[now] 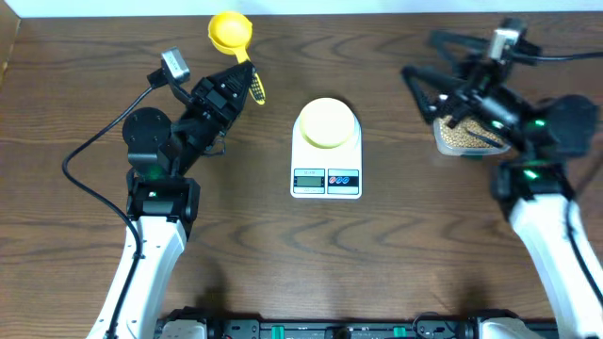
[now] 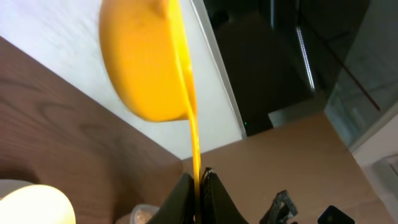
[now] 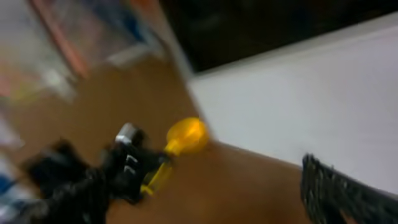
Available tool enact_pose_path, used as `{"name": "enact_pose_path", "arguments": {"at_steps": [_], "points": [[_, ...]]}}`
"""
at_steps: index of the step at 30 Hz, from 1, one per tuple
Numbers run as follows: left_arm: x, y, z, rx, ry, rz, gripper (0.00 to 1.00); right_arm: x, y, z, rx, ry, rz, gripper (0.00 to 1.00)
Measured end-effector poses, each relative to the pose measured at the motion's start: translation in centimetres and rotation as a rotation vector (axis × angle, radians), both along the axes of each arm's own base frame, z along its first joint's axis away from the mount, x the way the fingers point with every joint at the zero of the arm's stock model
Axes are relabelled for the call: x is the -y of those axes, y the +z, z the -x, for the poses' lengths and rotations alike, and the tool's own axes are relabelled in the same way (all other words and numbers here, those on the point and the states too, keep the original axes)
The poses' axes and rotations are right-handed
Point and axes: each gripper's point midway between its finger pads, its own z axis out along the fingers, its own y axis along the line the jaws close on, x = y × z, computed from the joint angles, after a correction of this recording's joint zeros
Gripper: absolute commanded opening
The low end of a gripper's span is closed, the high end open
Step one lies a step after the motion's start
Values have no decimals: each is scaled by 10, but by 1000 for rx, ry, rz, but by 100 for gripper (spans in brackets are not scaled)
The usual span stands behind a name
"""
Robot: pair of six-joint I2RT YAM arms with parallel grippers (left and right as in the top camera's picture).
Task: Scoop item into bowl and weigh 50g on scale
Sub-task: 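Move the right gripper toward the scoop held by the left gripper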
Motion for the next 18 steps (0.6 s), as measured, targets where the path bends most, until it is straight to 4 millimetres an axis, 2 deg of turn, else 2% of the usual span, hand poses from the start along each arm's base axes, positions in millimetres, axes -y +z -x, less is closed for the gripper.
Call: {"name": "enact_pose_path", "arguments": {"at_steps": [2,6,9,12,18], "points": [[-1,0,-1,2,10,0,7,-27,-10,0,-83,101,-56,85],[-4,0,-3,1,27,1,7,-74,-40,-4,-315,205,-138,85],[-5,1,-3,2,33,2,7,-111,-59,-1,-455,244,-186,78],[-5,0,-3,1,35,2,7,-139,-65,9,-530,262,-224,75],[-5,0,-3,1,35,2,7,-169,-62,26,-624,282,-294,76]]}}
